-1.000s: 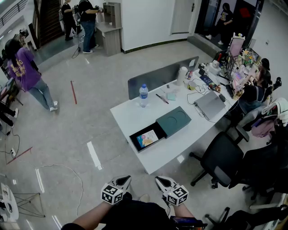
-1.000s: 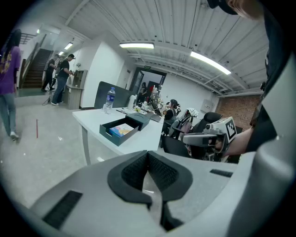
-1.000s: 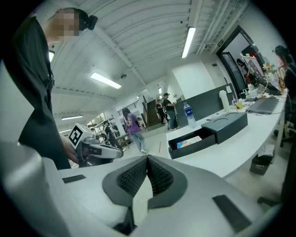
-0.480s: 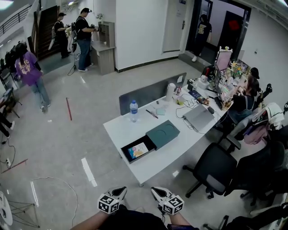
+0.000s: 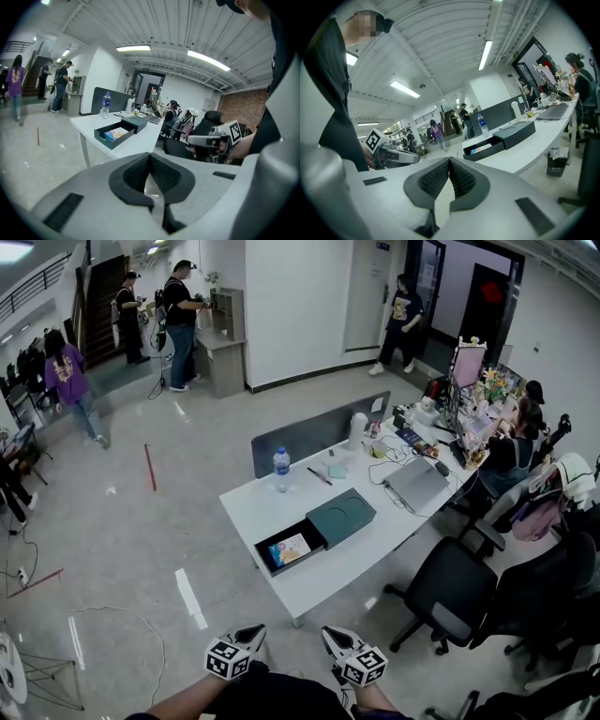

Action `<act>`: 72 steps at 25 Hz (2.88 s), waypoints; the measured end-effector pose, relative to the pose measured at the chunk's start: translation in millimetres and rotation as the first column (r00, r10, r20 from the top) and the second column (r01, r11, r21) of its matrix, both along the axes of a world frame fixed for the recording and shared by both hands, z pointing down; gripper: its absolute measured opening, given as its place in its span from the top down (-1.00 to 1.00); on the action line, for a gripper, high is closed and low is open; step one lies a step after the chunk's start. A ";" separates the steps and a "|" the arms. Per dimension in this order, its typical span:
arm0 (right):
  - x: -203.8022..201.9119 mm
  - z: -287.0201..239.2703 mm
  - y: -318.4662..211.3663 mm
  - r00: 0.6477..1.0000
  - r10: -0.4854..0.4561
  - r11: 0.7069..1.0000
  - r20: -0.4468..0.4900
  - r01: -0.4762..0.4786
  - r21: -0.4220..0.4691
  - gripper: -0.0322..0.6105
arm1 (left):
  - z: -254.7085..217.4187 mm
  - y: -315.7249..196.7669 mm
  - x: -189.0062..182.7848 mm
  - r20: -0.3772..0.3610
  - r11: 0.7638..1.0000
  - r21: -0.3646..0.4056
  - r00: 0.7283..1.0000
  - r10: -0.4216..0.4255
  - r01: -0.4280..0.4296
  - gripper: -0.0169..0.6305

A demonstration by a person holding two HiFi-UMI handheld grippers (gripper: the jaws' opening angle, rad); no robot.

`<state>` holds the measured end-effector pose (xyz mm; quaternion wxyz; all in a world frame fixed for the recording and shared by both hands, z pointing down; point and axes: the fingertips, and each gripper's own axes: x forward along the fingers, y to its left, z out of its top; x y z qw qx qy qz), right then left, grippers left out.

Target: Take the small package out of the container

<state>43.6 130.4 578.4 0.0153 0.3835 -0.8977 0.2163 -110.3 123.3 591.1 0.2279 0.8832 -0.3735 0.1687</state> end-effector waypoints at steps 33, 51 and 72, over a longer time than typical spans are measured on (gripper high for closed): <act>-4.7 -7.3 -116.6 0.971 0.229 0.973 -0.076 -0.230 -0.015 0.82 | 7.4 -160.8 3.6 -0.041 0.982 -0.019 0.981 0.189 -0.189 0.92; -18.5 -8.5 -170.1 0.948 0.306 0.951 -0.086 -0.308 -0.009 0.82 | 18.0 -218.4 -16.2 -0.026 0.962 -0.040 0.963 0.268 -0.268 0.92; 7.1 3.2 -219.3 0.977 0.210 0.975 -0.030 -0.212 -0.065 0.82 | 44.8 -245.7 32.9 0.123 0.930 -0.159 0.929 0.350 -0.330 0.92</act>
